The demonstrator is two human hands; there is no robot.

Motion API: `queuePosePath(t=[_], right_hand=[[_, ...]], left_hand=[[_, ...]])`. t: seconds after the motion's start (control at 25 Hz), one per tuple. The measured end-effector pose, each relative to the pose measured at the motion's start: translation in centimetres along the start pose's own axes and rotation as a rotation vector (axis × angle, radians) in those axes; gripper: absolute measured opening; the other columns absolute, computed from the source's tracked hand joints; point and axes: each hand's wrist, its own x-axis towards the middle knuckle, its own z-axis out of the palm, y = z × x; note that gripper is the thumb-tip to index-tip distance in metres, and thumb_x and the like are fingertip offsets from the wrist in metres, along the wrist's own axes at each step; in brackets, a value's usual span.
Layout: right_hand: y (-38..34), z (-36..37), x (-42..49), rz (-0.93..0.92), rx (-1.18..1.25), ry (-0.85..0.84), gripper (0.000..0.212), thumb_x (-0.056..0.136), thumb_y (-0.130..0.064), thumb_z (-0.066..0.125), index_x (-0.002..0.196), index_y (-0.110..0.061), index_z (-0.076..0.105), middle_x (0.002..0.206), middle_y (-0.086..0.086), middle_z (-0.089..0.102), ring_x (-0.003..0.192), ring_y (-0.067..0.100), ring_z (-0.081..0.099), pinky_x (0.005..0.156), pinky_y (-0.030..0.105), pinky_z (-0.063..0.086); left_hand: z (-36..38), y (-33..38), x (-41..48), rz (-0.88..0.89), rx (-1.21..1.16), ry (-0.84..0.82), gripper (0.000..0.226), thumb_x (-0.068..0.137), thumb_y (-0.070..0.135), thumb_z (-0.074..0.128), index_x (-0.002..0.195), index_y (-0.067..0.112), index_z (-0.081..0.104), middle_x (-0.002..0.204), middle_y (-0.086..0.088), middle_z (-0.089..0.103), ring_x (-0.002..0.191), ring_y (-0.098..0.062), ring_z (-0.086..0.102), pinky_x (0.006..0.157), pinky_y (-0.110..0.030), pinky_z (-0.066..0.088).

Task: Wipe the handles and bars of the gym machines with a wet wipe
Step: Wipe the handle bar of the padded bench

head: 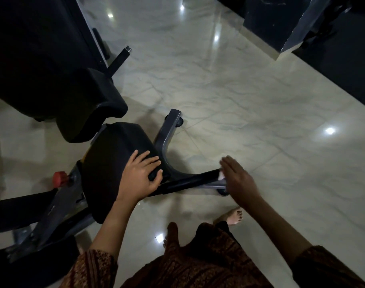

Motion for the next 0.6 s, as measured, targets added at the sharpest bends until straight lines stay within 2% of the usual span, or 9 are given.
queuePosePath(t=[0.12, 0.2, 0.24, 0.28, 0.36, 0.4, 0.48, 0.52, 0.6], right_hand=[[-4.9, 3.5, 1.5, -0.186, 0.092, -0.067, 0.036, 0.08, -0.01, 0.041, 0.099, 0.003, 0.068, 0.101, 0.018, 0.068, 0.095, 0.029, 0.067, 0.081, 0.036, 0.054], [-6.0, 4.7, 2.0, -0.329, 0.102, -0.146, 0.027, 0.077, -0.013, 0.055, 0.096, -0.003, 0.071, 0.098, 0.012, 0.07, 0.09, 0.024, 0.068, 0.079, 0.031, 0.054], [-5.5, 4.5, 1.9, -0.341, 0.113, -0.166, 0.024, 0.074, -0.012, 0.062, 0.095, -0.005, 0.072, 0.095, 0.011, 0.071, 0.085, 0.023, 0.069, 0.076, 0.029, 0.054], [-4.5, 4.0, 1.7, -0.32, 0.137, -0.207, 0.023, 0.072, -0.012, 0.064, 0.093, -0.005, 0.072, 0.092, 0.01, 0.071, 0.08, 0.023, 0.069, 0.071, 0.028, 0.055], [-2.1, 2.1, 1.4, -0.216, 0.179, -0.326, 0.024, 0.081, -0.018, 0.052, 0.087, -0.004, 0.071, 0.084, 0.011, 0.07, 0.073, 0.026, 0.067, 0.063, 0.029, 0.055], [-0.6, 1.2, 1.7, -0.149, 0.2, -0.373, 0.027, 0.083, -0.018, 0.048, 0.086, -0.002, 0.07, 0.085, 0.012, 0.069, 0.075, 0.028, 0.067, 0.064, 0.03, 0.054], [2.3, -0.9, 3.0, -0.034, 0.183, -0.419, 0.023, 0.075, -0.01, 0.053, 0.089, 0.0, 0.068, 0.09, 0.016, 0.067, 0.085, 0.029, 0.065, 0.072, 0.032, 0.051], [3.7, -2.0, 4.1, -0.013, 0.189, -0.383, 0.023, 0.067, -0.005, 0.057, 0.086, 0.001, 0.068, 0.087, 0.017, 0.067, 0.082, 0.03, 0.066, 0.071, 0.03, 0.049], [7.1, -4.1, 6.6, 0.072, 0.25, -0.27, 0.022, 0.062, 0.0, 0.062, 0.082, 0.005, 0.069, 0.078, 0.019, 0.068, 0.071, 0.03, 0.069, 0.069, 0.022, 0.043]], left_hand=[[0.2, 0.2, 0.0, 0.0, 0.015, -0.008, 0.042, 0.081, 0.036, 0.043, 0.094, 0.011, 0.073, 0.101, -0.004, 0.072, 0.109, -0.025, 0.06, 0.107, -0.034, 0.02], [0.2, 0.1, -0.1, -0.015, 0.01, -0.029, 0.042, 0.082, 0.037, 0.043, 0.095, 0.011, 0.073, 0.103, -0.004, 0.071, 0.11, -0.024, 0.06, 0.108, -0.034, 0.019], [0.1, 0.3, -0.2, -0.033, 0.012, -0.046, 0.042, 0.082, 0.037, 0.042, 0.095, 0.011, 0.073, 0.104, -0.004, 0.071, 0.111, -0.024, 0.06, 0.108, -0.034, 0.018], [0.0, 0.5, -0.2, -0.053, 0.025, -0.064, 0.043, 0.082, 0.037, 0.042, 0.095, 0.011, 0.073, 0.103, -0.004, 0.071, 0.111, -0.025, 0.06, 0.109, -0.035, 0.019], [-0.3, 1.7, 0.1, -0.115, 0.044, -0.134, 0.044, 0.079, 0.04, 0.041, 0.088, 0.012, 0.074, 0.096, -0.005, 0.072, 0.103, -0.026, 0.063, 0.105, -0.041, 0.03], [-0.4, 2.5, 0.7, -0.145, 0.022, -0.163, 0.044, 0.077, 0.042, 0.041, 0.083, 0.012, 0.074, 0.087, -0.006, 0.073, 0.094, -0.027, 0.066, 0.099, -0.044, 0.038], [-0.1, 4.2, 3.2, -0.164, -0.072, -0.174, 0.044, 0.074, 0.043, 0.042, 0.075, 0.011, 0.072, 0.073, -0.006, 0.07, 0.073, -0.027, 0.067, 0.082, -0.04, 0.049], [0.4, 5.2, 5.0, -0.155, -0.122, -0.167, 0.043, 0.073, 0.042, 0.045, 0.076, 0.008, 0.072, 0.074, -0.008, 0.07, 0.07, -0.028, 0.067, 0.077, -0.037, 0.051], [1.3, 8.4, 9.5, -0.174, -0.249, -0.156, 0.038, 0.075, 0.035, 0.055, 0.091, 0.005, 0.072, 0.093, -0.013, 0.071, 0.087, -0.03, 0.067, 0.082, -0.033, 0.05]])
